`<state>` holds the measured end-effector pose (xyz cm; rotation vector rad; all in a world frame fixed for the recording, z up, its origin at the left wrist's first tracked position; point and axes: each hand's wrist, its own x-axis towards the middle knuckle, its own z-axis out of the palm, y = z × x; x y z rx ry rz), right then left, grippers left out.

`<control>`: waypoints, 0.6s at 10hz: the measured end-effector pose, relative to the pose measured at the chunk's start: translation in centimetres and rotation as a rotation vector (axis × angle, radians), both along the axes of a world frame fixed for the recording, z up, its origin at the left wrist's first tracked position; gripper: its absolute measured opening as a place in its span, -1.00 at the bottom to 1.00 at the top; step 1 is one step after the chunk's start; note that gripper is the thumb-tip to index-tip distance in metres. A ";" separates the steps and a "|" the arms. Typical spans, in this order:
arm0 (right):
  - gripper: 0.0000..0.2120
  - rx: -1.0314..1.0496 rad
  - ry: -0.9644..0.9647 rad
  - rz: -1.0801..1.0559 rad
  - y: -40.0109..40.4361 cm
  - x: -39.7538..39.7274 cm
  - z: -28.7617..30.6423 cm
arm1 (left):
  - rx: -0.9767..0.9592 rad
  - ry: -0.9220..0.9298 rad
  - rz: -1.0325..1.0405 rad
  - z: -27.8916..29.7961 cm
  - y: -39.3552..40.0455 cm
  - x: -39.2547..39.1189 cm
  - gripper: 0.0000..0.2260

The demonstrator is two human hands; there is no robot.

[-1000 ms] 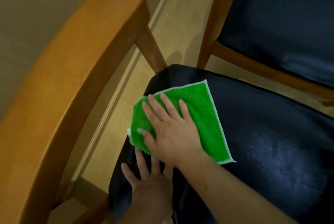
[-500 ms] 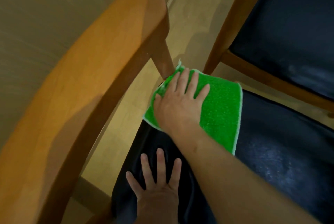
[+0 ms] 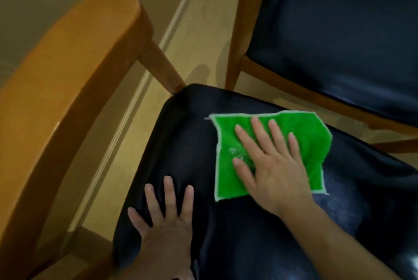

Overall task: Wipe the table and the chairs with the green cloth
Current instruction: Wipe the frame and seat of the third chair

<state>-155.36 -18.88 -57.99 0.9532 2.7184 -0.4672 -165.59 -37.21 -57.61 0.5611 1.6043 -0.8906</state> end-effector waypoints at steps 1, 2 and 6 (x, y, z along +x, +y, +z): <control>-0.41 -0.019 -0.044 -0.257 0.4 0.0 -0.1 | -0.045 0.039 -0.012 0.2 0.4 -0.1 0.44; -0.40 -0.092 0.007 -0.336 -3.2 -0.4 0.1 | -0.059 0.069 -0.015 1.0 0.9 0.0 0.43; -0.29 -0.113 0.074 -0.572 -19.1 9.4 0.3 | 0.204 0.250 0.047 2.8 0.7 2.3 0.32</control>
